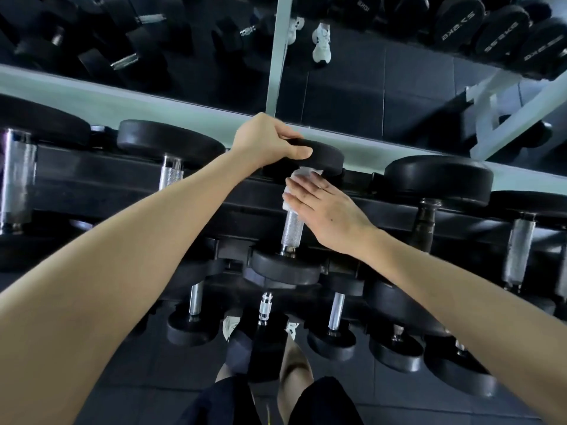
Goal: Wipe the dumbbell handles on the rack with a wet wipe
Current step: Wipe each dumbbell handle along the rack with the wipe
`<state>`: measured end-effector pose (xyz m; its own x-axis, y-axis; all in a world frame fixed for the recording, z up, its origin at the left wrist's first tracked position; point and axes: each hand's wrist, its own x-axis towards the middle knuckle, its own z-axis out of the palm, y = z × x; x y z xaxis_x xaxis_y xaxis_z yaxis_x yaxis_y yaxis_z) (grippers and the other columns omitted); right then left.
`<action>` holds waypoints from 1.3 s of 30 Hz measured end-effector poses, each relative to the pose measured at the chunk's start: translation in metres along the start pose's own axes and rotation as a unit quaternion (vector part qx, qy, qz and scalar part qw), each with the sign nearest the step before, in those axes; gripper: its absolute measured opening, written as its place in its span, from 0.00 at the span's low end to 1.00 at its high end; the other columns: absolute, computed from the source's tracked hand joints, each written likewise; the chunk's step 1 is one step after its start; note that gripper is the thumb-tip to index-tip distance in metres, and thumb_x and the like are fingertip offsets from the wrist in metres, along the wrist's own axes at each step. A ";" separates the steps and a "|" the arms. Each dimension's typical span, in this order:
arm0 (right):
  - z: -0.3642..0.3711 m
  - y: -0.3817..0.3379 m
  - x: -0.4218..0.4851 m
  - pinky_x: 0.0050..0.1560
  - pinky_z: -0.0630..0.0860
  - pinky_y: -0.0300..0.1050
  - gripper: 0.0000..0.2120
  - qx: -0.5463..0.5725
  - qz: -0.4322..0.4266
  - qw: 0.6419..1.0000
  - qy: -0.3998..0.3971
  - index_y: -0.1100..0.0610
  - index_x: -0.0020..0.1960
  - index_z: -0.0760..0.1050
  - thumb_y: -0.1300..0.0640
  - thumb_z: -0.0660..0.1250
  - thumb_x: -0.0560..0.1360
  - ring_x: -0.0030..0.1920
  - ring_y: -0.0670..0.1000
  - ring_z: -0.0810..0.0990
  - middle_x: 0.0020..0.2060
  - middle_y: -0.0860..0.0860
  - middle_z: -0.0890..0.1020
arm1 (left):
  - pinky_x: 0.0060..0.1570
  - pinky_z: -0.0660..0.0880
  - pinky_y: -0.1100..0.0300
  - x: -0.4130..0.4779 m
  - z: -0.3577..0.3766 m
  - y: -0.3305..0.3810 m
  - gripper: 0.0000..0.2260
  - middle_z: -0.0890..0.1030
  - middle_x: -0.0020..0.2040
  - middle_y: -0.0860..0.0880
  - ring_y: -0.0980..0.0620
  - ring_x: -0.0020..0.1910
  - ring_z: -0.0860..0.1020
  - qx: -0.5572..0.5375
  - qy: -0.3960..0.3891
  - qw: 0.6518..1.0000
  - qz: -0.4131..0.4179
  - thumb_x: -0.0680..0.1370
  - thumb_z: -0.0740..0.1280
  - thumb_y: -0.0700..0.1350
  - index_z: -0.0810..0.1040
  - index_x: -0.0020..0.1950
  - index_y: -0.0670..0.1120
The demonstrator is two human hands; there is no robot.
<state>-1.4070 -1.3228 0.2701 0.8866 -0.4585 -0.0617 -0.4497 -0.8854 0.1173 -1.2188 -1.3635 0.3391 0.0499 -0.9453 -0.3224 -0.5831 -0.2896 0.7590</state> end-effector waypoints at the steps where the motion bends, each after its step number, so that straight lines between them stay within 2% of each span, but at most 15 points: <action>1: -0.004 0.003 0.001 0.74 0.56 0.55 0.22 -0.017 -0.016 1.000 -0.016 0.62 0.69 0.69 0.53 0.55 0.79 0.71 0.58 0.66 0.69 0.59 0.70 | 0.53 0.75 0.61 -0.001 0.000 0.002 0.16 0.82 0.53 0.55 0.60 0.49 0.77 0.006 0.002 1.000 0.002 0.68 0.75 0.54 0.83 0.54 0.52; 3: -0.010 0.008 0.004 0.74 0.51 0.53 0.26 -0.027 -0.038 0.998 -0.043 0.61 0.68 0.70 0.48 0.48 0.79 0.71 0.57 0.67 0.68 0.59 0.71 | 0.53 0.75 0.60 -0.003 0.000 0.004 0.16 0.82 0.52 0.55 0.58 0.51 0.78 0.016 0.003 1.000 0.007 0.69 0.74 0.54 0.82 0.54 0.51; 5: -0.014 0.010 0.006 0.73 0.50 0.52 0.25 -0.017 -0.043 0.998 -0.036 0.60 0.67 0.72 0.49 0.49 0.79 0.69 0.56 0.70 0.67 0.58 0.73 | 0.53 0.75 0.61 -0.010 0.003 0.002 0.14 0.83 0.52 0.54 0.57 0.52 0.79 0.006 0.027 1.000 0.013 0.71 0.73 0.53 0.82 0.54 0.50; 7: -0.013 0.012 0.004 0.73 0.55 0.52 0.19 0.008 -0.044 0.999 0.009 0.60 0.65 0.74 0.55 0.59 0.78 0.67 0.56 0.73 0.64 0.59 0.76 | 0.51 0.75 0.63 -0.025 0.010 -0.007 0.11 0.83 0.49 0.53 0.58 0.49 0.79 -0.040 0.106 0.994 -0.003 0.73 0.71 0.51 0.83 0.52 0.49; 10: -0.013 0.013 0.000 0.69 0.64 0.54 0.21 0.037 -0.044 0.997 0.053 0.61 0.61 0.76 0.66 0.70 0.68 0.62 0.58 0.77 0.59 0.59 0.80 | 0.46 0.77 0.62 -0.053 0.023 -0.026 0.04 0.83 0.41 0.53 0.56 0.41 0.79 -0.066 0.181 0.981 -0.035 0.75 0.69 0.46 0.82 0.46 0.48; 14: -0.005 0.007 -0.008 0.65 0.69 0.50 0.08 0.070 0.024 0.980 0.184 0.61 0.45 0.80 0.70 0.70 0.68 0.52 0.55 0.82 0.47 0.55 0.84 | 0.45 0.80 0.58 -0.064 0.039 -0.034 0.04 0.82 0.39 0.53 0.55 0.39 0.81 -0.123 0.118 0.985 -0.027 0.75 0.69 0.39 0.82 0.46 0.47; 16: -0.004 0.000 -0.012 0.59 0.72 0.46 0.07 0.085 0.083 0.965 0.235 0.60 0.37 0.79 0.70 0.71 0.68 0.44 0.54 0.84 0.39 0.53 0.84 | 0.45 0.79 0.63 -0.062 0.048 -0.032 0.05 0.83 0.41 0.52 0.56 0.39 0.81 -0.097 0.093 0.991 0.003 0.74 0.69 0.39 0.83 0.47 0.47; 18: -0.003 -0.007 -0.015 0.50 0.77 0.46 0.06 0.115 0.127 0.953 0.252 0.60 0.35 0.79 0.68 0.73 0.68 0.39 0.53 0.83 0.36 0.52 0.84 | 0.42 0.75 0.69 -0.063 0.058 -0.030 0.06 0.82 0.43 0.52 0.58 0.38 0.79 -0.075 0.077 0.994 0.028 0.74 0.70 0.41 0.84 0.49 0.46; 20: -0.003 -0.012 -0.018 0.43 0.77 0.47 0.03 0.188 0.172 0.933 0.253 0.60 0.38 0.80 0.65 0.72 0.70 0.39 0.53 0.83 0.38 0.52 0.84 | 0.41 0.73 0.70 -0.062 0.067 -0.030 0.08 0.79 0.43 0.52 0.58 0.38 0.77 -0.043 0.080 0.995 0.040 0.73 0.72 0.44 0.84 0.51 0.45; 23: -0.011 -0.023 -0.019 0.43 0.76 0.45 0.03 0.353 0.306 0.853 0.234 0.59 0.43 0.81 0.62 0.69 0.73 0.41 0.52 0.82 0.39 0.52 0.84 | 0.41 0.75 0.57 -0.060 0.076 -0.030 0.11 0.78 0.43 0.46 0.49 0.39 0.77 0.000 0.100 0.995 0.024 0.72 0.73 0.49 0.84 0.48 0.43; 26: -0.021 -0.029 -0.010 0.46 0.77 0.39 0.04 0.477 0.448 0.723 0.222 0.58 0.47 0.82 0.61 0.69 0.74 0.43 0.47 0.82 0.41 0.50 0.84 | 0.42 0.75 0.58 -0.061 0.080 -0.027 0.11 0.78 0.45 0.48 0.51 0.40 0.77 -0.003 0.125 0.992 0.010 0.72 0.73 0.46 0.83 0.53 0.46; 28: -0.022 -0.027 -0.002 0.43 0.74 0.30 0.06 0.479 0.505 0.688 0.207 0.56 0.49 0.82 0.60 0.69 0.74 0.43 0.45 0.81 0.42 0.48 0.84 | 0.45 0.75 0.59 -0.062 0.082 -0.026 0.12 0.81 0.46 0.48 0.51 0.43 0.78 -0.012 0.131 0.991 -0.015 0.72 0.72 0.44 0.82 0.55 0.45; 33: -0.014 -0.023 0.008 0.45 0.73 0.31 0.09 0.469 0.532 0.690 0.147 0.54 0.52 0.83 0.55 0.70 0.73 0.46 0.47 0.81 0.44 0.49 0.84 | 0.42 0.73 0.65 -0.064 0.079 -0.030 0.14 0.84 0.48 0.50 0.56 0.44 0.77 -0.037 0.107 0.991 -0.068 0.74 0.70 0.46 0.80 0.59 0.46; 35: -0.017 -0.025 0.009 0.41 0.67 0.24 0.10 0.445 0.488 0.735 0.153 0.57 0.55 0.82 0.58 0.67 0.75 0.44 0.47 0.78 0.43 0.49 0.81 | 0.40 0.71 0.69 -0.061 0.077 -0.034 0.15 0.83 0.47 0.51 0.56 0.45 0.78 -0.054 0.092 0.991 -0.079 0.73 0.71 0.47 0.80 0.59 0.46; 39: -0.015 -0.026 0.005 0.45 0.67 0.30 0.18 0.417 0.351 0.829 0.125 0.57 0.67 0.72 0.64 0.61 0.78 0.45 0.49 0.72 0.44 0.51 0.73 | 0.47 0.73 0.67 -0.057 0.073 -0.040 0.21 0.83 0.51 0.51 0.57 0.47 0.79 -0.101 0.052 0.990 -0.081 0.71 0.74 0.47 0.78 0.63 0.47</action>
<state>-1.3893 -1.3009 0.2820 0.3225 -0.9454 -0.0482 -0.6908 -0.2002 -0.6948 -1.2573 -1.2872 0.2857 0.2199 -0.8910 -0.3973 -0.3872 -0.4535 0.8027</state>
